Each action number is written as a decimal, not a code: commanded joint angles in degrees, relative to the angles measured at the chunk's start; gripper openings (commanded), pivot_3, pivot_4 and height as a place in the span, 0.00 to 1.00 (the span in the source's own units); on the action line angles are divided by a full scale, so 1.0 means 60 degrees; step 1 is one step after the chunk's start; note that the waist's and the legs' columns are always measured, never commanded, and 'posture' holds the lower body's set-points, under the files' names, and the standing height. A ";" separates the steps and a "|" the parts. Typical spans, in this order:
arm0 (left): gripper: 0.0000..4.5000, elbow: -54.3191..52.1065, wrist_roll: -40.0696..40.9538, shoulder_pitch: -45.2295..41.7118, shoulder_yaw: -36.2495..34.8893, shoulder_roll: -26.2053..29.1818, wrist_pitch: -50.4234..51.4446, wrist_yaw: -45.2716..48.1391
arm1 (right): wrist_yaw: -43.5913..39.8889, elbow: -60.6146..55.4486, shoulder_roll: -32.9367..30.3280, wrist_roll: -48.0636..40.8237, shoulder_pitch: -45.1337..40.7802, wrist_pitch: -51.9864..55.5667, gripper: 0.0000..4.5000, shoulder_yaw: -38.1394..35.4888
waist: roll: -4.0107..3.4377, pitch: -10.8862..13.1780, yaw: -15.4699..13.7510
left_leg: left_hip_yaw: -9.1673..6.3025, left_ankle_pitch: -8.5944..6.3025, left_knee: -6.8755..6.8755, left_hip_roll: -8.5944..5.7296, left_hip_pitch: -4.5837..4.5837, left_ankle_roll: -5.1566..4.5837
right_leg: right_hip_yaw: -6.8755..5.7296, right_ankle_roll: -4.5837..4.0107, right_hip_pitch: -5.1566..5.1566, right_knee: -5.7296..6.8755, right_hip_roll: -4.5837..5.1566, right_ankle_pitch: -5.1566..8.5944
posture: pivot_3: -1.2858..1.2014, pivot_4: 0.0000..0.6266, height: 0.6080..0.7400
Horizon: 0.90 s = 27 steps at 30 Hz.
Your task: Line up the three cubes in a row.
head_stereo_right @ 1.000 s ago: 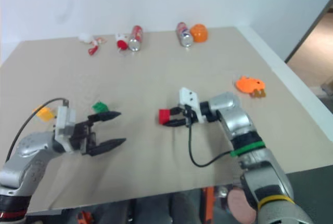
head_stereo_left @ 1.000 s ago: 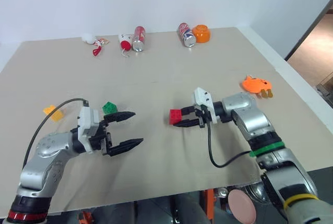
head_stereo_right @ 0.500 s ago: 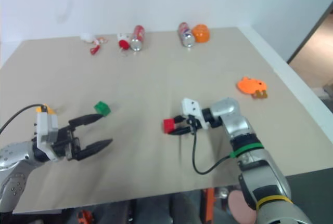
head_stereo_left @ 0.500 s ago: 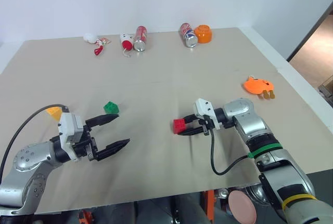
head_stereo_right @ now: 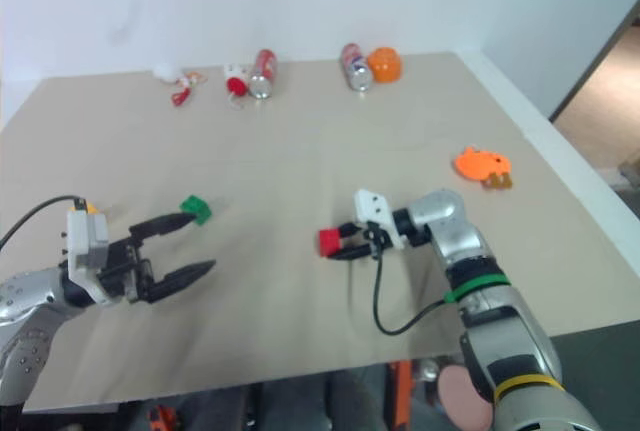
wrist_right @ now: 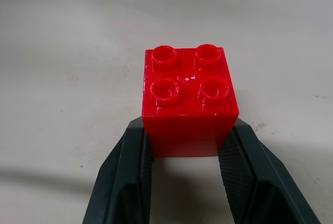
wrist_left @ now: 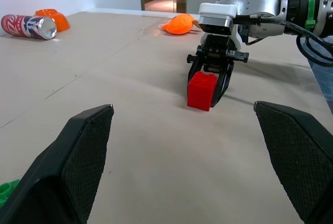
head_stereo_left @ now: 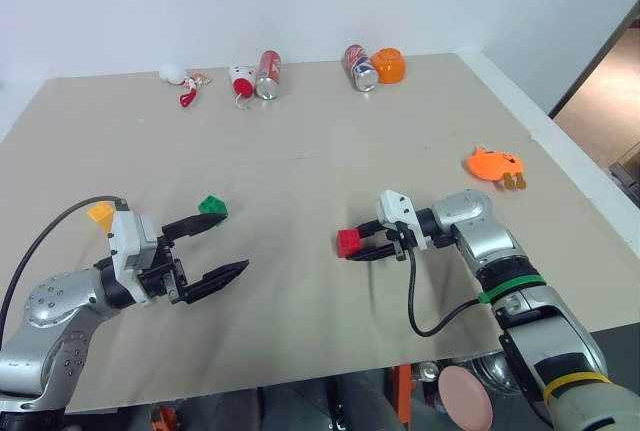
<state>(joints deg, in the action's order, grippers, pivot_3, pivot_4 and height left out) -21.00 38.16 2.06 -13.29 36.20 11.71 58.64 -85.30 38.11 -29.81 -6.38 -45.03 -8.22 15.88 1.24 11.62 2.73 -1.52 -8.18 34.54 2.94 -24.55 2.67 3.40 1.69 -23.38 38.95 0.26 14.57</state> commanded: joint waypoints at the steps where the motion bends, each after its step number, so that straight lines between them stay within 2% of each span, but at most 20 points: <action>1: 1.00 -0.0279 0.0068 0.0015 -0.0100 -0.0058 -0.0109 -0.0096 | -0.0001 0.0331 -0.0083 0.0202 -0.0244 -0.0167 0.45 -0.0116 | 0.0001 0.0000 0.0001 | 0.0000 0.0000 0.0002 0.0000 0.0000 0.0000 | 0.0000 0.0000 0.0001 0.0000 0.0000 0.0000 | 0.52 0.24 1.00; 4: 1.00 -0.0276 0.0085 -0.0017 -0.0141 -0.0070 -0.0102 -0.0150 | 0.0027 0.0569 -0.0043 0.0256 -0.0348 -0.0221 0.63 -0.0112 | 0.0001 -0.0001 0.0000 | 0.0001 0.0003 0.0006 0.0000 0.0001 0.0002 | 0.0003 0.0000 0.0001 0.0000 0.0000 0.0000 | 0.52 0.24 1.00; 5: 1.00 -0.0267 0.0084 -0.0029 -0.0140 -0.0074 -0.0107 -0.0163 | 0.0048 0.0653 -0.0029 0.0278 -0.0390 -0.0233 0.74 -0.0117 | 0.0003 -0.0002 -0.0002 | 0.0002 0.0003 0.0005 -0.0001 0.0001 0.0002 | 0.0005 0.0000 0.0001 0.0000 0.0000 0.0000 | 0.52 0.24 1.00; 8: 1.00 -0.0223 0.0059 -0.0026 -0.0125 -0.0094 -0.0141 -0.0159 | -0.0064 0.0747 -0.0062 0.0322 -0.0494 -0.0056 0.96 -0.0090 | 0.0004 -0.0003 -0.0007 | 0.0002 0.0003 0.0004 -0.0002 0.0000 0.0003 | 0.0005 0.0000 0.0002 0.0000 0.0001 0.0000 | 0.52 0.24 1.00; 12: 1.00 -0.0140 0.0008 -0.0078 -0.0070 -0.0143 -0.0156 -0.0163 | -0.0458 0.0635 -0.0248 0.0280 -0.0540 0.0191 0.96 -0.0060 | 0.0004 -0.0003 -0.0009 | 0.0001 -0.0006 -0.0007 -0.0002 -0.0001 0.0014 | 0.0004 0.0016 0.0001 0.0000 0.0000 -0.0006 | 0.52 0.24 1.00; 15: 1.00 -0.0040 0.0089 -0.0063 -0.0107 -0.0138 0.0073 -0.0264 | -0.1093 0.0153 -0.0793 0.0081 -0.0537 0.0617 0.96 0.0260 | 0.0004 -0.0003 -0.0034 | -0.0002 -0.0011 -0.0010 -0.0003 -0.0003 0.0020 | 0.0001 0.0029 0.0001 0.0000 0.0001 -0.0008 | 0.52 0.24 1.00; 21: 1.00 -0.0566 -0.0017 0.0648 0.0077 0.0014 0.0651 -0.0498 | -0.1201 0.0168 -0.1967 -0.0054 -0.1241 -0.0201 0.96 0.0790 | 0.0004 -0.0002 -0.0007 | 0.0011 -0.0013 -0.0006 -0.0012 -0.0003 0.0023 | 0.0015 0.0005 -0.0003 -0.0001 0.0012 0.0014 | 0.52 0.24 1.00; 24: 1.00 -0.0952 -0.0136 0.1156 0.0203 -0.0118 0.0660 -0.0726 | -0.1072 0.0393 -0.1844 -0.0274 -0.1908 -0.0202 0.96 0.0208 | 0.0006 0.0000 0.0051 | 0.0043 -0.0013 -0.0008 0.0000 0.0003 0.0023 | 0.0036 0.0002 -0.0017 0.0000 0.0010 0.0013 | 0.52 0.24 1.00; 27: 1.00 -0.1071 -0.0306 0.1452 0.0079 -0.0447 0.0720 -0.1494 | -0.0103 0.0293 -0.1174 -0.1224 -0.2792 0.0717 0.96 -0.0909 | 0.0006 0.0000 0.0121 | 0.0053 -0.0013 -0.0010 0.0020 0.0023 0.0022 | 0.0042 -0.0010 -0.0017 0.0005 -0.0008 0.0006 | 0.52 0.24 1.00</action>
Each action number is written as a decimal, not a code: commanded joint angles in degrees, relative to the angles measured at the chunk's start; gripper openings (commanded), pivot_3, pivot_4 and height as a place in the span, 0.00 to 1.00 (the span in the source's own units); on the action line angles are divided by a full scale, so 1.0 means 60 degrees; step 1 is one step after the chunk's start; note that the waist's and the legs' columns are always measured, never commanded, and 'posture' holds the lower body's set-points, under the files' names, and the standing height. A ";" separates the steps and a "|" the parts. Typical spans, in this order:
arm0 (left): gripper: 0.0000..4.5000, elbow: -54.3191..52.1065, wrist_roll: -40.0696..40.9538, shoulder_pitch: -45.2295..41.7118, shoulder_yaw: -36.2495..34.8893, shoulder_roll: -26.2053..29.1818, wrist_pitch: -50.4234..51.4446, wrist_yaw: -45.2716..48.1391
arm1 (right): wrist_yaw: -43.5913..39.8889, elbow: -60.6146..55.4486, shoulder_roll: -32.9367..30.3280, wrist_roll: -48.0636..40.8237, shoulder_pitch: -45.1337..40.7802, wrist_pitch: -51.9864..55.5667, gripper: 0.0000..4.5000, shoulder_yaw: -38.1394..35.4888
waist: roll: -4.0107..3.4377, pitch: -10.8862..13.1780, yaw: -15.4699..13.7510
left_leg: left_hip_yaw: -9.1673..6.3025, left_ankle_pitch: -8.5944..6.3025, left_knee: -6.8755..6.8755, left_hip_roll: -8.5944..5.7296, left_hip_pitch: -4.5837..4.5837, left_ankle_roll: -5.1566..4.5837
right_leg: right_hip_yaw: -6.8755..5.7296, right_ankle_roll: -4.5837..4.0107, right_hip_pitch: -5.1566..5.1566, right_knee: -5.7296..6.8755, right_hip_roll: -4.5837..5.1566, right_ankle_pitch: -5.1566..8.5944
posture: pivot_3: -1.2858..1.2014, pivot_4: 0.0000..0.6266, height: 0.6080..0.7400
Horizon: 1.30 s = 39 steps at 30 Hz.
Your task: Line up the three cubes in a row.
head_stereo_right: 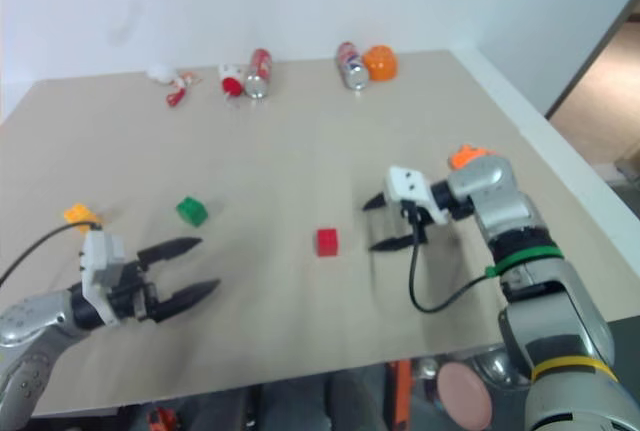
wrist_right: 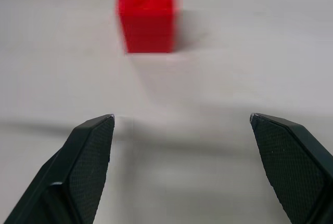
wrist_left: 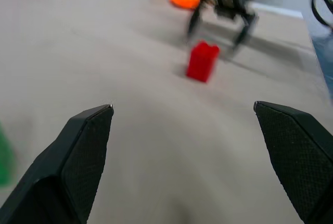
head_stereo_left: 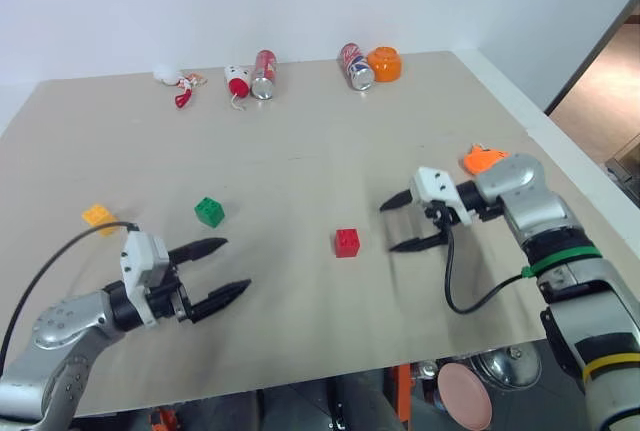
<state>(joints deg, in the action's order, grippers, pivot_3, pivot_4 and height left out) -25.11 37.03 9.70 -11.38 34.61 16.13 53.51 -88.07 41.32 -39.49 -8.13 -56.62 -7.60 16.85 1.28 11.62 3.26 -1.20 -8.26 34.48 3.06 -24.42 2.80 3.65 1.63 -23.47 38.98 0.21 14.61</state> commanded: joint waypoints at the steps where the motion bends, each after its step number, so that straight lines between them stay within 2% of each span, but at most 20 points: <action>1: 1.00 -0.0446 -0.0083 0.0264 -0.0338 -0.0336 0.0070 -0.0981 | 0.0759 -0.0383 0.0693 -0.1237 -0.1103 0.1042 0.96 -0.1444 | 0.0000 0.0000 0.0052 | 0.0002 0.0000 0.0000 0.0006 0.0006 0.0000 | 0.0005 -0.0005 0.0000 0.0002 -0.0008 -0.0003 | 0.52 0.24 1.00; 6: 1.00 -0.1041 0.0600 0.0812 -0.0878 -0.1129 0.0495 -0.2378 | 0.2104 -0.2522 0.1761 -0.2653 -0.0919 0.3276 0.96 -0.2528 | 0.0007 -0.0004 0.0039 | -0.0002 -0.0002 -0.0001 0.0020 0.0009 0.0002 | 0.0006 -0.0006 0.0009 0.0010 -0.0018 -0.0004 | 0.52 0.24 1.00; 10: 1.00 -0.1227 0.0404 0.1267 -0.1226 -0.1523 0.0361 -0.3180 | 0.3001 -0.4140 0.2408 -0.2903 -0.0085 0.4024 0.96 -0.2477 | 0.0019 -0.0012 -0.0062 | 0.0001 -0.0021 0.0000 0.0014 -0.0004 0.0024 | 0.0010 0.0008 0.0003 0.0007 -0.0013 0.0003 | 0.52 0.24 1.00; 15: 1.00 -0.0451 -0.0573 0.1177 -0.1311 -0.1639 0.0072 -0.3960 | 0.4053 -0.5207 0.3301 -0.2714 0.0809 0.4242 0.96 -0.2075 | 0.0018 -0.0012 -0.0083 | 0.0003 -0.0024 0.0001 0.0013 -0.0020 0.0027 | 0.0014 0.0009 -0.0019 0.0007 -0.0017 0.0003 | 0.52 0.24 1.00; 22: 1.00 0.1051 -0.1827 -0.0032 -0.0794 -0.1403 -0.0082 -0.4183 | 0.4777 -0.6101 0.3698 -0.2853 0.1723 0.4673 0.96 -0.2034 | 0.0039 -0.0024 -0.0104 | 0.0002 -0.0022 0.0012 0.0012 -0.0023 0.0026 | 0.0015 0.0000 -0.0017 0.0004 -0.0021 0.0004 | 0.52 0.24 1.00; 32: 1.00 0.3332 -0.2350 -0.2193 -0.0277 -0.0976 -0.0269 -0.3233 | 0.5576 -0.7151 0.3723 -0.3033 0.2314 0.5238 0.96 -0.2209 | 0.0040 -0.0024 -0.0086 | 0.0002 -0.0023 0.0003 0.0025 -0.0034 0.0027 | 0.0015 0.0041 -0.0032 0.0007 -0.0039 -0.0023 | 0.52 0.24 1.00; 39: 1.00 0.4394 -0.2686 -0.3316 0.0245 -0.1045 -0.0413 -0.2767 | 0.5887 -0.7587 0.3587 -0.3106 0.2548 0.5426 0.96 -0.2282 | 0.0040 -0.0024 -0.0094 | 0.0000 -0.0024 0.0000 0.0028 -0.0051 0.0028 | 0.0014 0.0042 -0.0047 0.0006 -0.0043 -0.0025 | 0.52 0.24 1.00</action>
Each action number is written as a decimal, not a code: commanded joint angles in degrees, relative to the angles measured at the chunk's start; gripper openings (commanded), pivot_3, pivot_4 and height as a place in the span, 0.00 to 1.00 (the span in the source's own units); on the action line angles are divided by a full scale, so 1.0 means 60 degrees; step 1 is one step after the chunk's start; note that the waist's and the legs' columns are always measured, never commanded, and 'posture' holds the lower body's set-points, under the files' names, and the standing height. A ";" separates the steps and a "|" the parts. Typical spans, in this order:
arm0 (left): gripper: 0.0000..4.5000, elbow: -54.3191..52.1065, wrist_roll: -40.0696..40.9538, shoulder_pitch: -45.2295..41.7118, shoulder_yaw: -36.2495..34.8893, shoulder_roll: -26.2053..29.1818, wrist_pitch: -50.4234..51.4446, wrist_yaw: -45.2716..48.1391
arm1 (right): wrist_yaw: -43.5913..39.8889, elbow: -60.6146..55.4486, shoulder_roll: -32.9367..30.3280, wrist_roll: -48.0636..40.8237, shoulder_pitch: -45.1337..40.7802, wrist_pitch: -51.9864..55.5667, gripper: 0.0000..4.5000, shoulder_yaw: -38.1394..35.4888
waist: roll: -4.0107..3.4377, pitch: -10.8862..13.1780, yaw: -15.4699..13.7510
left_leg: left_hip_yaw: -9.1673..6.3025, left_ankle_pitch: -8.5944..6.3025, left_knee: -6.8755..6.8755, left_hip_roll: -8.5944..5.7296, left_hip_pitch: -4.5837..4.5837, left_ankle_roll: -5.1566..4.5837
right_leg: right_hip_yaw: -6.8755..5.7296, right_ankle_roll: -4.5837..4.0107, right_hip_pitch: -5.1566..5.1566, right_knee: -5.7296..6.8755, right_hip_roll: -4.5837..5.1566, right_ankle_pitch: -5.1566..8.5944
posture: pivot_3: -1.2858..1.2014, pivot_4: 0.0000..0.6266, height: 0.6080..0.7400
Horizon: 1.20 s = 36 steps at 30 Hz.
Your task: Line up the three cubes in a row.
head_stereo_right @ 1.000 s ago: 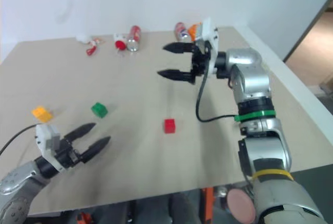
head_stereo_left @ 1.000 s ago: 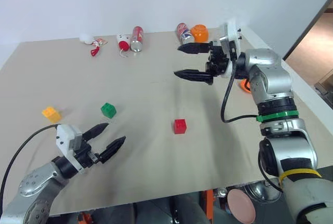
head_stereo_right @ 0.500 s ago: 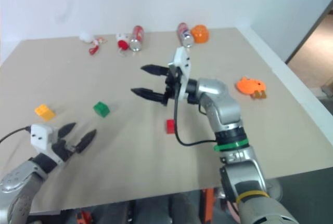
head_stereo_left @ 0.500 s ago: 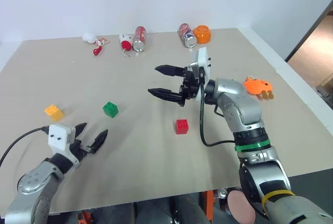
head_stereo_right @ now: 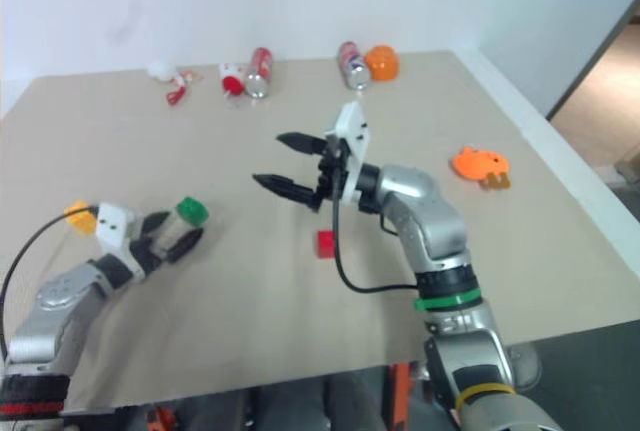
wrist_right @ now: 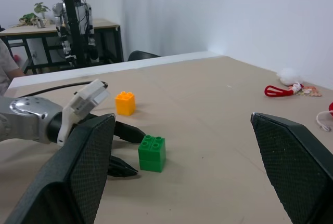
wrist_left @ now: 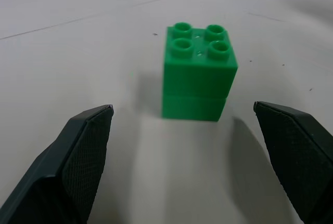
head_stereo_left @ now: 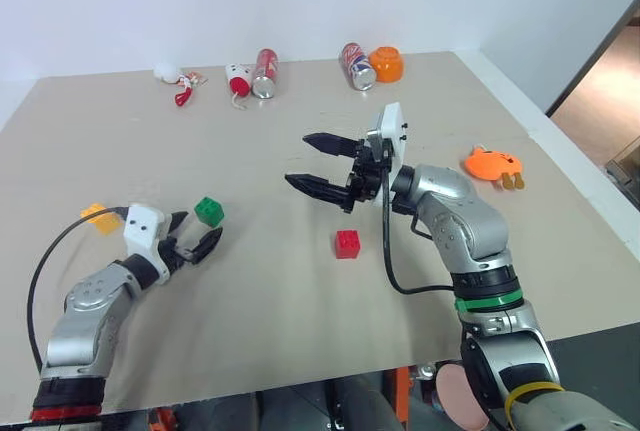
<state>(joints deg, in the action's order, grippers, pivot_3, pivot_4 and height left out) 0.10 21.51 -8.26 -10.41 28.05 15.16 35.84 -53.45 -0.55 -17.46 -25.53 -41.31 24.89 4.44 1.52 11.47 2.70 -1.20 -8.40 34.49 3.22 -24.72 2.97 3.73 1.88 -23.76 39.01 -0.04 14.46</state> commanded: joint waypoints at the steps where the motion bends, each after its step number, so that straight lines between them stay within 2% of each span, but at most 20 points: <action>1: 1.00 0.0275 -0.0124 -0.0419 0.0141 0.0022 -0.0264 0.0228 | 0.0146 -0.0649 -0.0109 -0.0213 0.0023 0.0026 0.96 -0.0220 | 0.0000 0.0000 0.0001 | 0.0002 0.0000 0.0000 -0.0001 0.0000 0.0000 | 0.0002 0.0001 -0.0001 0.0000 0.0001 -0.0001 | 0.52 0.24 1.00; 7: 1.00 0.0528 -0.0206 -0.0701 0.0263 -0.0051 -0.0219 0.0317 | 0.0362 -0.0797 -0.0207 -0.0251 0.0124 0.0081 0.96 -0.0272 | 0.0000 0.0000 0.0002 | -0.0001 0.0000 0.0000 0.0000 0.0000 0.0000 | 0.0001 0.0002 -0.0002 0.0001 -0.0001 -0.0003 | 0.52 0.24 1.00; 17: 1.00 0.0670 -0.0331 -0.0888 0.0202 0.0354 0.0074 0.0547 | 0.0387 -0.0688 -0.0300 -0.0262 0.0132 -0.0001 0.96 -0.0230 | 0.0000 0.0000 0.0005 | 0.0001 0.0001 0.0001 0.0003 0.0001 -0.0001 | 0.0003 0.0003 -0.0003 0.0001 -0.0004 -0.0007 | 0.52 0.24 1.00; 18: 0.88 0.0693 -0.0345 -0.0945 0.0196 0.0369 0.0108 0.0533 | 0.0383 -0.0667 -0.0296 -0.0256 0.0117 -0.0014 0.96 -0.0222 | 0.0000 0.0000 0.0004 | 0.0000 0.0001 0.0001 0.0003 0.0000 -0.0001 | 0.0003 0.0003 -0.0003 0.0001 -0.0004 -0.0007 | 0.52 0.24 1.00; 26: 0.29 0.0529 -0.0186 -0.1032 0.0153 0.0501 0.0444 0.0729 | 0.0311 -0.0516 -0.0246 -0.0208 0.0047 -0.0126 0.96 -0.0160 | 0.0000 0.0000 0.0004 | 0.0001 0.0001 0.0001 0.0003 -0.0003 -0.0001 | 0.0003 0.0003 -0.0006 0.0001 -0.0003 -0.0007 | 0.52 0.24 1.00; 33: 0.29 -0.0515 0.1030 -0.1150 0.0074 0.0847 0.1009 0.2202 | -0.0124 -0.0946 -0.0666 -0.0450 0.0183 0.0331 0.96 -0.0096 | 0.0000 0.0000 0.0004 | 0.0002 0.0001 0.0003 0.0004 -0.0019 -0.0001 | 0.0003 0.0004 -0.0017 0.0000 -0.0003 -0.0007 | 0.52 0.24 1.00; 36: 0.29 -0.0763 0.1480 -0.1503 0.0269 0.1121 0.0914 0.3346 | -0.1336 -0.1990 -0.1864 -0.0994 0.0838 0.1043 0.96 0.0016 | 0.0001 0.0000 -0.0061 | -0.0008 0.0001 0.0003 0.0002 -0.0031 -0.0001 | -0.0005 0.0004 -0.0021 0.0000 -0.0003 -0.0005 | 0.52 0.24 1.00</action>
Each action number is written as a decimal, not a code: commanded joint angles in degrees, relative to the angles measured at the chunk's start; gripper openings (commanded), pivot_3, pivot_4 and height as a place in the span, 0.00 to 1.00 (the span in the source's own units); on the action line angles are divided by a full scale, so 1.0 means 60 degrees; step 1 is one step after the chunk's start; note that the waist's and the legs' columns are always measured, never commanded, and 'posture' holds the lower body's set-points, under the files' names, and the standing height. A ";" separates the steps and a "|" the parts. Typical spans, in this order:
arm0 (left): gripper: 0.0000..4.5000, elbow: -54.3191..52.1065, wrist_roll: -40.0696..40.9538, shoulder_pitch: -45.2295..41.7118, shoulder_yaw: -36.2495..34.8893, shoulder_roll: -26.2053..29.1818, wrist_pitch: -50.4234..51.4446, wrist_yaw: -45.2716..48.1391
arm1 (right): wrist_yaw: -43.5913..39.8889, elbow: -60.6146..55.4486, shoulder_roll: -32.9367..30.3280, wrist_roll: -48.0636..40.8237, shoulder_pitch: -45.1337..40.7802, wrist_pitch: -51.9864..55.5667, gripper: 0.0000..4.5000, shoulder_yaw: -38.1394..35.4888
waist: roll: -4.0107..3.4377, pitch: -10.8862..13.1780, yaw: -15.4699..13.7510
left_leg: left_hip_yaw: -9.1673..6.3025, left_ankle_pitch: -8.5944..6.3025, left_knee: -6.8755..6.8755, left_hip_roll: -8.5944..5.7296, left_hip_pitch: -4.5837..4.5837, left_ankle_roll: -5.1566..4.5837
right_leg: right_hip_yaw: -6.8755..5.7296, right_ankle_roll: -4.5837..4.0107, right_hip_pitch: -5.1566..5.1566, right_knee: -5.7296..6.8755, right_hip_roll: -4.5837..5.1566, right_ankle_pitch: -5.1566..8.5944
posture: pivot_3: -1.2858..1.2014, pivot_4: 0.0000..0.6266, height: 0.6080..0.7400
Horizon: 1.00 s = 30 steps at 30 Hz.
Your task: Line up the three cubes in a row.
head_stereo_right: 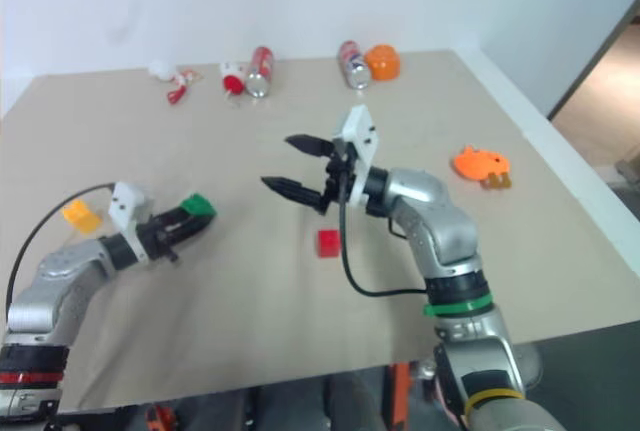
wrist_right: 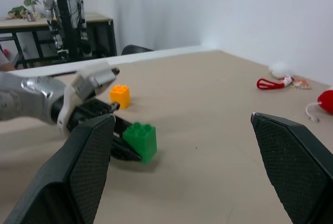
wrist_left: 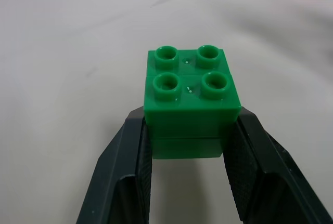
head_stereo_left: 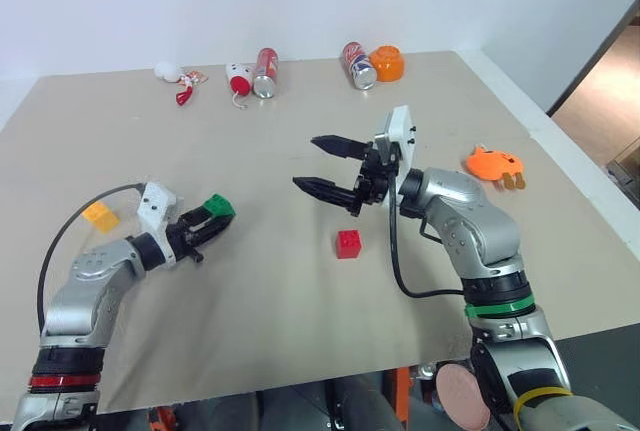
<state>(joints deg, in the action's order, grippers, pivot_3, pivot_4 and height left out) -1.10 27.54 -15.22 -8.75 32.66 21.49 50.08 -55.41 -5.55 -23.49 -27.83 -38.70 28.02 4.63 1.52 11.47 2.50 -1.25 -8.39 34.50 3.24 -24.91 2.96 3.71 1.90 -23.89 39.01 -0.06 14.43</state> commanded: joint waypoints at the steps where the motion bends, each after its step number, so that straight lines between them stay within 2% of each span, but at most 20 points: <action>1: 0.29 -0.0584 0.0562 -0.0455 0.0119 0.0496 -0.0203 0.1465 | -0.1432 -0.1509 -0.1343 -0.0781 0.0674 0.0687 0.96 -0.0003 | 0.0000 0.0000 -0.0057 | -0.0007 0.0000 0.0003 -0.0002 -0.0010 0.0000 | -0.0008 0.0001 -0.0001 -0.0002 0.0002 0.0004 | 0.52 0.24 1.00; 5: 0.29 -0.0220 0.0319 -0.0765 0.0682 0.1142 -0.0945 0.3289 | -0.2048 -0.2065 -0.2422 -0.1090 0.1159 0.1039 0.96 -0.0088 | -0.0001 0.0000 0.0022 | 0.0006 -0.0002 0.0003 -0.0010 -0.0019 0.0002 | 0.0003 0.0003 -0.0014 -0.0008 0.0009 0.0008 | 0.52 0.24 1.00; 10: 0.29 0.1012 -0.0499 -0.1104 0.1320 0.1751 -0.2548 0.4995 | -0.2155 -0.2198 -0.2868 -0.1137 0.1123 0.1111 0.96 -0.0162 | -0.0001 0.0000 0.0092 | 0.0011 -0.0001 0.0003 0.0034 0.0002 0.0000 | 0.0011 -0.0022 -0.0026 0.0000 -0.0039 -0.0005 | 0.52 0.24 1.00; 20: 0.29 0.3518 -0.1829 -0.2096 0.2289 0.0474 -0.4971 0.5271 | -0.2811 -0.2166 -0.3879 -0.1314 0.1155 0.0978 0.96 -0.0533 | 0.0000 0.0000 0.0007 | 0.0016 0.0002 0.0023 0.0035 -0.0033 -0.0005 | 0.0037 -0.0014 -0.0036 -0.0002 -0.0053 -0.0012 | 0.52 0.24 1.00; 25: 0.29 0.3612 -0.1859 -0.2224 0.2392 0.0030 -0.4876 0.5051 | -0.3289 -0.1753 -0.4443 -0.0927 0.1506 0.0408 0.96 -0.0498 | 0.0000 0.0000 0.0010 | 0.0011 0.0001 0.0022 0.0039 -0.0038 -0.0007 | 0.0036 -0.0015 -0.0044 0.0002 -0.0063 -0.0011 | 0.52 0.24 1.00; 30: 0.29 0.3466 -0.1819 -0.2114 0.2480 -0.0228 -0.4629 0.4882 | -0.3375 -0.1125 -0.4579 -0.0640 0.1479 -0.0015 0.96 -0.0577 | 0.0000 0.0000 0.0039 | 0.0014 0.0002 0.0030 0.0041 -0.0029 -0.0008 | 0.0044 -0.0008 -0.0043 0.0006 -0.0066 -0.0019 | 0.52 0.24 1.00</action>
<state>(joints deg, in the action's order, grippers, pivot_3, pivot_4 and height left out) 21.31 16.20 -27.62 6.30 31.61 -6.31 79.71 -75.03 -12.43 -50.28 -31.78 -29.49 29.31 3.42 1.52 11.47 2.73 -1.17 -8.38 34.70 3.48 -25.08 2.91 3.97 1.85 -24.14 39.06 -0.47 14.30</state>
